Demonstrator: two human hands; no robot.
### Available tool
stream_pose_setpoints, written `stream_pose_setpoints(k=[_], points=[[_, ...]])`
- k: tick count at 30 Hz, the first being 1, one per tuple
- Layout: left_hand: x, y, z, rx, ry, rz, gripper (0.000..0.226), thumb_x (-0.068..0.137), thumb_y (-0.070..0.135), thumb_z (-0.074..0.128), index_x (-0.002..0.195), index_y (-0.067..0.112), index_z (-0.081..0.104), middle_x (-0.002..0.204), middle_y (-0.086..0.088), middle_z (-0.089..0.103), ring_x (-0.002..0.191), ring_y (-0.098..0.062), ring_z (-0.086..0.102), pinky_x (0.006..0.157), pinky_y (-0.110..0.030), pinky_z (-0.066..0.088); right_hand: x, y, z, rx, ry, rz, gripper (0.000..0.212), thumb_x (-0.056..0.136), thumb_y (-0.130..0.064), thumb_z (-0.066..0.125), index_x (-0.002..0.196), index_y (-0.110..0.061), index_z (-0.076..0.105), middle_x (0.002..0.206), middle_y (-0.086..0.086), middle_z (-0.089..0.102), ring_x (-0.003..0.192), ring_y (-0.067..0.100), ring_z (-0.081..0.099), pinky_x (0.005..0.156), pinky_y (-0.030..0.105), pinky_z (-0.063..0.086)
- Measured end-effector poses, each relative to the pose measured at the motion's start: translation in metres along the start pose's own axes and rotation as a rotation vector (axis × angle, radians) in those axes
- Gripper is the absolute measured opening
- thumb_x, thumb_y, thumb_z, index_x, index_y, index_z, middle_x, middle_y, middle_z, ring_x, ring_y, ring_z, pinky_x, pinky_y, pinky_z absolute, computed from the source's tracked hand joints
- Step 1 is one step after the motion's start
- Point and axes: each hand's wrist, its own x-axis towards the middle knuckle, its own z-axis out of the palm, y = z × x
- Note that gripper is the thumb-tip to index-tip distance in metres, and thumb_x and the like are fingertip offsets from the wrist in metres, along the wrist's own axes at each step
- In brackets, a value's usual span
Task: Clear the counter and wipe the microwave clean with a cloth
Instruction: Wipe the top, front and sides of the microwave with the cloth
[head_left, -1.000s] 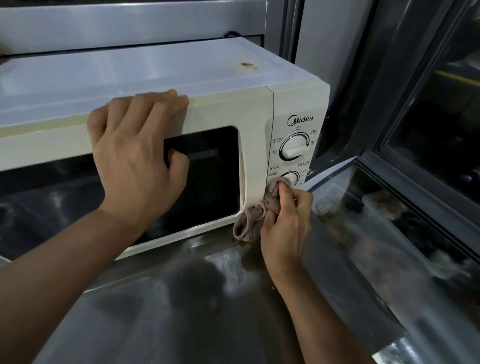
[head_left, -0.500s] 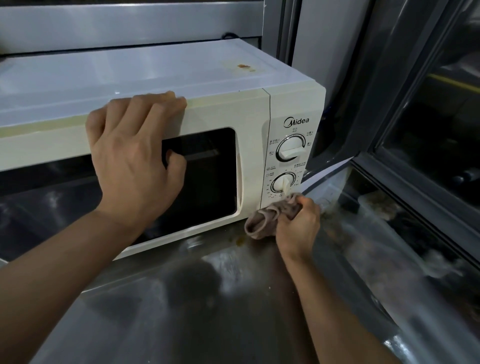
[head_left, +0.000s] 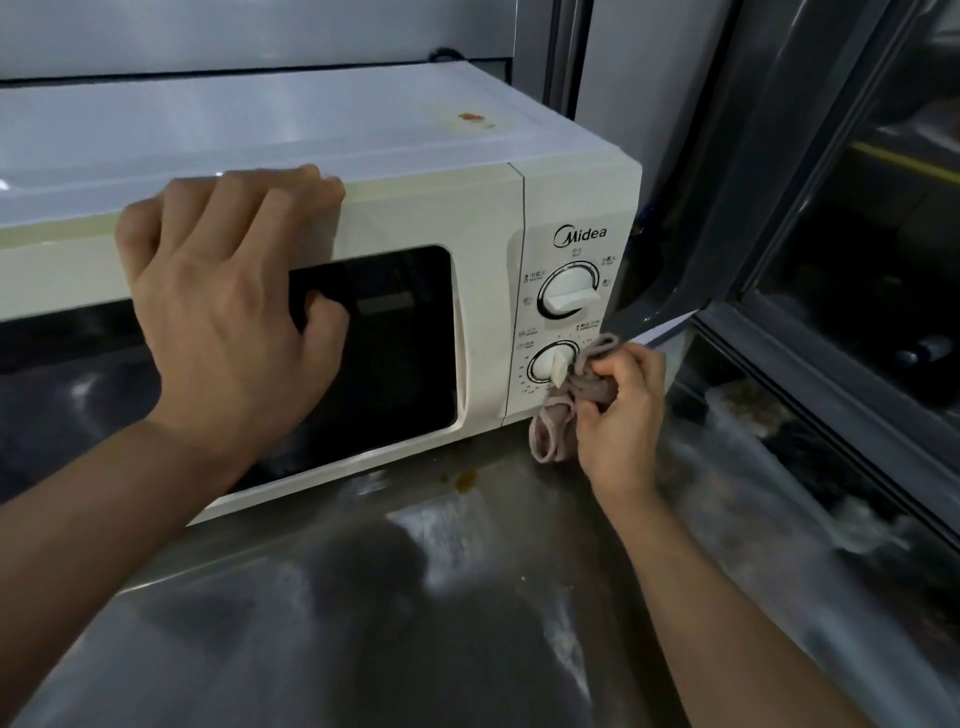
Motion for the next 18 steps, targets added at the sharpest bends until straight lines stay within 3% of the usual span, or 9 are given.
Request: stream_pose_setpoints(k=[3,6,9,11,16,18], points=[[-0.002,0.0,-0.001,-0.003,0.003,0.008,0.05,0.068,0.013,0.055,0.118,0.01,0.058,0.117,-0.009,0.061,0.1,-0.036,0.051,0.089,-0.05,0.036,-0.011,0.012,0.011,0.007,-0.089,0.204,0.036,0.068,0.019,0.064,0.082,-0.011,0.052,0.104,0.008,0.045,0.085,0.013,0.05,0.069,-0.009,0.031],[-0.002,0.001,0.0,0.021,0.03,0.005,0.052,0.066,0.012,0.059,0.118,0.011,0.058,0.115,-0.007,0.062,0.099,-0.034,0.05,0.089,-0.041,0.03,-0.016,0.008,0.021,0.08,-0.019,0.389,0.027,0.072,0.011,0.067,0.092,-0.005,0.058,0.104,0.015,0.06,0.083,0.016,0.057,0.065,-0.002,0.036],[-0.001,0.001,0.001,0.038,0.038,0.01,0.053,0.065,0.01,0.06,0.117,0.011,0.059,0.113,-0.007,0.062,0.097,-0.031,0.048,0.087,-0.038,0.027,-0.031,-0.016,0.035,0.18,0.091,0.511,0.026,0.073,0.008,0.066,0.096,0.001,0.057,0.103,0.019,0.062,0.093,0.027,0.061,0.077,0.015,0.041],[-0.001,0.002,0.001,0.042,0.026,0.001,0.053,0.063,0.01,0.06,0.116,0.012,0.059,0.115,-0.005,0.062,0.097,-0.03,0.048,0.087,-0.038,0.027,-0.048,-0.038,0.048,0.22,0.048,0.578,0.024,0.074,0.008,0.06,0.095,-0.001,0.056,0.108,0.018,0.059,0.097,0.029,0.059,0.089,0.03,0.046],[-0.001,0.002,-0.004,0.034,-0.015,-0.004,0.056,0.063,0.01,0.057,0.119,0.013,0.058,0.118,-0.003,0.061,0.101,-0.029,0.048,0.089,-0.038,0.027,-0.071,-0.063,0.058,0.277,-0.02,0.553,0.032,0.071,0.014,0.055,0.093,-0.008,0.05,0.119,0.017,0.046,0.095,0.029,0.057,0.091,0.02,0.042],[-0.001,0.001,-0.006,0.024,-0.019,-0.006,0.057,0.063,0.009,0.056,0.12,0.014,0.058,0.119,-0.003,0.061,0.102,-0.029,0.048,0.089,-0.038,0.027,-0.06,-0.055,0.051,0.266,0.007,0.547,0.027,0.07,0.015,0.055,0.094,0.001,0.055,0.114,0.021,0.051,0.094,0.032,0.058,0.094,0.033,0.046]])
